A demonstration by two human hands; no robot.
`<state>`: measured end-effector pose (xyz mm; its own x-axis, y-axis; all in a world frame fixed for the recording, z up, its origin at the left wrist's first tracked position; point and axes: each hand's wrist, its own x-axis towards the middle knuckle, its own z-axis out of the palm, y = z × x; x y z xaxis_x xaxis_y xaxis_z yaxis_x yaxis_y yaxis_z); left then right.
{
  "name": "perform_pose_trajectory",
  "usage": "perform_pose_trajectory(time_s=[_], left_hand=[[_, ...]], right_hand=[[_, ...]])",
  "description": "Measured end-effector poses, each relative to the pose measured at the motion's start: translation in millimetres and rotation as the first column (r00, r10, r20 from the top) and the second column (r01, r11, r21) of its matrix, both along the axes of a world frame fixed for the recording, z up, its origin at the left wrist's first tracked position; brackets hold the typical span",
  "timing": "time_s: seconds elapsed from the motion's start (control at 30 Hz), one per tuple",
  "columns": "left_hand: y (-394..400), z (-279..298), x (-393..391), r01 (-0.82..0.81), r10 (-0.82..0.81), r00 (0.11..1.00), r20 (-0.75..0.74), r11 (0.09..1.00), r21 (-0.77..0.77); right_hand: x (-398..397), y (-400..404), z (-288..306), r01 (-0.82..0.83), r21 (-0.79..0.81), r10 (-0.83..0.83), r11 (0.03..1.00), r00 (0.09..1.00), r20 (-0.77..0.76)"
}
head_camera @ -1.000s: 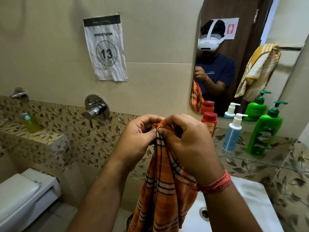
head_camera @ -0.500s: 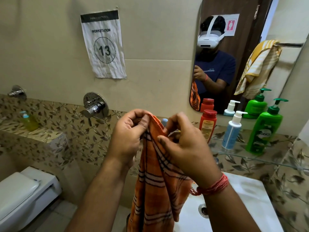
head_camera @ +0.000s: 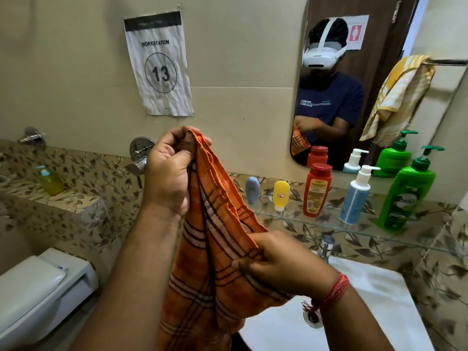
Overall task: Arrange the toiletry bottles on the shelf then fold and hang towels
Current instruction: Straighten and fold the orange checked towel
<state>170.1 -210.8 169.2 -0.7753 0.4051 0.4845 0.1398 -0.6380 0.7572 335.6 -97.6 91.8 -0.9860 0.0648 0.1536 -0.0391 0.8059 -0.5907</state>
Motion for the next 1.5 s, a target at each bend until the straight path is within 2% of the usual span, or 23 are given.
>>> perform_pose_trajectory(time_s=[0.07,0.2,0.33,0.37,0.43,0.5,0.57,0.67,0.8,0.87,0.97,1.1,1.13,1.2,1.27,1.33,1.4,1.5], left_hand=[[-2.2,0.2,-6.1,-0.004,0.004,1.000,0.004,1.000,0.010],[-1.4,-1.4,-9.8,0.013,-0.013,1.000,-0.016,1.000,0.020],[3.9,0.0,-7.3,0.022,-0.022,1.000,0.016,1.000,0.010],[4.8,0.7,-6.8,0.027,-0.027,0.999,0.023,1.000,0.012],[5.7,1.3,-6.0,0.024,-0.024,1.000,0.016,1.000,0.011],[7.3,0.9,-4.6,0.018,-0.018,1.000,-0.001,1.000,0.004],[10.2,0.6,-2.0,0.040,-0.040,0.999,-0.001,0.999,0.014],[15.1,0.2,1.0,0.064,-0.064,0.998,0.013,0.997,0.032],[19.2,-1.7,0.6,0.066,-0.066,0.998,-0.008,0.997,0.026],[20.1,-3.7,-0.6,0.070,-0.070,0.997,-0.018,0.997,0.024],[21.6,-7.5,-1.4,0.076,-0.075,0.996,-0.040,0.997,0.019],[21.8,-10.1,-6.3,0.052,-0.051,0.998,-0.041,0.999,0.012],[20.9,-10.2,-8.8,0.040,-0.040,0.999,-0.033,0.999,0.015],[18.3,-10.1,-15.0,0.015,-0.015,1.000,-0.006,1.000,0.025],[16.8,-10.3,-21.0,-0.015,0.014,1.000,0.027,0.999,0.040],[17.9,-11.1,-25.4,-0.043,0.040,0.998,0.055,0.998,0.054],[19.9,-11.4,-29.2,-0.082,0.078,0.994,0.071,0.995,0.056],[23.6,-10.7,-35.9,-0.155,0.150,0.984,0.092,0.987,0.049]], right_hand=[[5.0,0.3,3.7,-0.076,-0.009,0.076,0.997,0.993,0.092],[8.1,-10.0,15.9,-0.169,-0.110,0.162,0.979,0.984,-0.070],[-0.1,-28.4,16.1,-0.297,0.019,0.298,0.955,0.954,-0.032],[-2.7,-31.1,14.4,-0.275,0.027,0.276,0.961,0.959,-0.065],[-9.5,-34.0,9.5,-0.104,-0.064,0.087,0.993,0.971,-0.225],[-19.0,-34.8,4.1,0.118,-0.156,-0.171,0.981,0.903,-0.395],[-30.4,-37.7,1.2,0.275,-0.165,-0.321,0.947,0.823,-0.469],[-44.5,-40.0,-4.2,0.403,-0.162,-0.428,0.901,0.762,-0.485],[-56.4,-37.5,-5.6,0.489,-0.214,-0.519,0.845,0.655,-0.549],[-62.0,-32.2,-4.4,0.518,-0.229,-0.551,0.824,0.637,-0.540],[-70.3,-22.8,-2.9,0.555,-0.222,-0.586,0.802,0.657,-0.475],[-75.9,-8.7,-10.5,0.501,-0.145,-0.512,0.853,0.750,-0.420],[-74.9,-3.6,-14.0,0.472,-0.166,-0.497,0.866,0.774,-0.392],[-69.3,7.0,-19.9,0.395,-0.313,-0.484,0.864,0.822,-0.300],[-61.9,14.6,-23.6,0.337,-0.471,-0.483,0.816,0.844,-0.233],[-56.1,20.0,-25.2,0.312,-0.535,-0.507,0.785,0.819,-0.267],[-52.9,24.7,-24.7,0.305,-0.548,-0.547,0.779,0.758,-0.356],[-48.9,32.3,-25.7,0.262,-0.464,-0.483,0.846,0.746,-0.458]])
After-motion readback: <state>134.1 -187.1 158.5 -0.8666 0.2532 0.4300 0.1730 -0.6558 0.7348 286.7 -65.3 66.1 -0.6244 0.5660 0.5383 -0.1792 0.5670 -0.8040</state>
